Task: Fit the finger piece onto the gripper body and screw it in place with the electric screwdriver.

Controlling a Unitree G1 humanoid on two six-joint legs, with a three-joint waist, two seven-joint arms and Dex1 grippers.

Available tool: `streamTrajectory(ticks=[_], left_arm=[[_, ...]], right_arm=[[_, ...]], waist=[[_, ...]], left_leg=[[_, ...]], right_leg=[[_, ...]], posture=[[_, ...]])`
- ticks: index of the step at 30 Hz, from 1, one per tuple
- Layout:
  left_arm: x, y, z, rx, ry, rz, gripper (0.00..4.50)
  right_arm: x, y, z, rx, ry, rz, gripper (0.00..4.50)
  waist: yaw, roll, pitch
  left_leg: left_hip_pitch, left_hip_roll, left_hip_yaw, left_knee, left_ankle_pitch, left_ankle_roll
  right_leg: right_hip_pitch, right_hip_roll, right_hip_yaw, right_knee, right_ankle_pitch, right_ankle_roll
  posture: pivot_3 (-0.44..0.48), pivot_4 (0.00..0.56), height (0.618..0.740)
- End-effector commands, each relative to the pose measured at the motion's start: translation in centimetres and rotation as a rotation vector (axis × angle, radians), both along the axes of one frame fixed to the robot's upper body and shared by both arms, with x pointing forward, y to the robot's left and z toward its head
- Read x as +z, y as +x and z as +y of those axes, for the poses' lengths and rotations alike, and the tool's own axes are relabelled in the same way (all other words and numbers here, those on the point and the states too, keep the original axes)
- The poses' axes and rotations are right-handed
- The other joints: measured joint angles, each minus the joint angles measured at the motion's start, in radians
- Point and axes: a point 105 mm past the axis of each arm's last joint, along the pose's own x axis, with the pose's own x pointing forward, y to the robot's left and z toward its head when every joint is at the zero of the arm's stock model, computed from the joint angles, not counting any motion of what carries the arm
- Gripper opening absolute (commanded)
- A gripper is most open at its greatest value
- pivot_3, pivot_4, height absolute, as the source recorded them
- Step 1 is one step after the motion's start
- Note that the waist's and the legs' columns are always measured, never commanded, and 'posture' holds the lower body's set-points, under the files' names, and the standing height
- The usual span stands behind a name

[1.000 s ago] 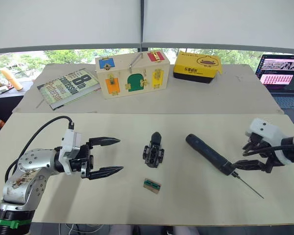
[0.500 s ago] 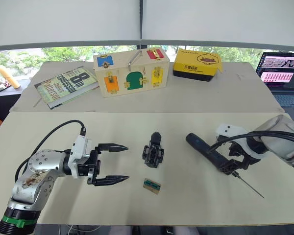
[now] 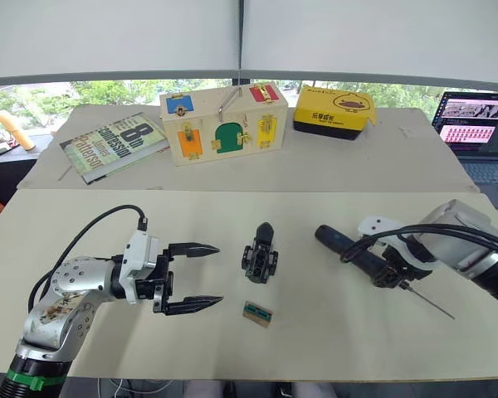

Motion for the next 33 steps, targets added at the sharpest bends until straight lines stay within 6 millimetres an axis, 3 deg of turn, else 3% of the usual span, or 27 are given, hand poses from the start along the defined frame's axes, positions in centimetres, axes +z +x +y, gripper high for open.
streamTrajectory(ticks=[1, 4, 10, 14, 18, 21, 29, 33], left_arm=[[0.8, -0.3, 0.0, -0.009, 0.002, -0.037, 4.5], [0.8, -0.3, 0.4, -0.008, 0.007, -0.033, 4.5], [0.1, -0.2, 1.3, 0.027, 0.007, -0.009, 4.5], [-0.3, 0.0, 2.2, 0.044, 0.029, -0.009, 4.5], [-1.0, 0.0, 2.8, 0.036, 0.075, -0.006, 4.5], [-1.3, 0.1, 2.3, 0.027, 0.065, 0.004, 4.5], [-3.2, -0.6, 2.9, -0.008, 0.149, 0.029, 4.5], [-5.0, -1.4, 3.4, -0.022, 0.214, 0.075, 4.5]], right_arm=[[0.3, -0.3, 0.8, 0.019, 0.072, 0.009, 1.9], [2.5, -0.5, 1.5, 0.049, 0.134, -0.04, 1.9], [6.8, -1.2, 0.5, -0.027, 0.253, -0.16, 1.9], [9.5, -1.6, 1.3, -0.028, 0.473, -0.312, 1.9], [12.2, -2.4, 3.7, 0.066, 0.839, -0.47, 1.9], [12.0, -3.3, 4.4, 0.042, 1.009, -0.477, 1.9], [14.9, -5.2, 6.7, 0.287, 1.293, -0.865, 1.9], [13.1, -6.4, 8.1, 0.334, 1.324, -0.888, 1.9]], waist=[[-0.001, 0.0, 0.0], [-0.002, 0.0, 0.0], [0.001, 0.005, 0.003], [0.003, 0.003, 0.002], [0.001, 0.004, 0.002], [0.003, 0.004, 0.002], [0.009, 0.002, 0.002], [0.007, 0.002, 0.001]], left_leg=[[0.0, 0.0, 0.0, 0.0, 0.0, 0.0], [0.0, 0.0, -0.001, 0.001, 0.0, 0.0], [-0.004, 0.0, 0.0, 0.001, 0.0, 0.0], [-0.006, 0.0, -0.002, 0.002, 0.0, 0.0], [-0.006, 0.0, 0.0, 0.003, 0.0, 0.0], [-0.006, 0.0, 0.0, 0.003, 0.0, 0.0], [-0.005, -0.001, 0.001, 0.003, 0.0, 0.0], [-0.003, -0.002, 0.001, 0.003, 0.0, -0.001]], right_leg=[[0.001, 0.0, 0.0, 0.0, 0.0, 0.0], [0.0, 0.0, 0.0, 0.0, 0.0, 0.0], [-0.003, -0.001, 0.0, 0.001, 0.0, 0.0], [-0.004, 0.0, -0.002, 0.001, 0.0, 0.0], [-0.005, 0.0, 0.0, 0.003, 0.0, 0.0], [-0.004, 0.0, 0.001, 0.005, 0.0, 0.0], [-0.005, 0.001, 0.002, 0.01, 0.0, 0.0], [-0.004, 0.002, 0.002, 0.01, 0.0, 0.0]], posture=[[0.0, 0.15, 0.74], [0.0, 0.15, 0.74], [0.0, 0.15, 0.74], [0.0, 0.15, 0.74], [0.0, 0.15, 0.74], [0.0, 0.15, 0.74], [0.0, 0.15, 0.74], [0.0, 0.15, 0.74]])
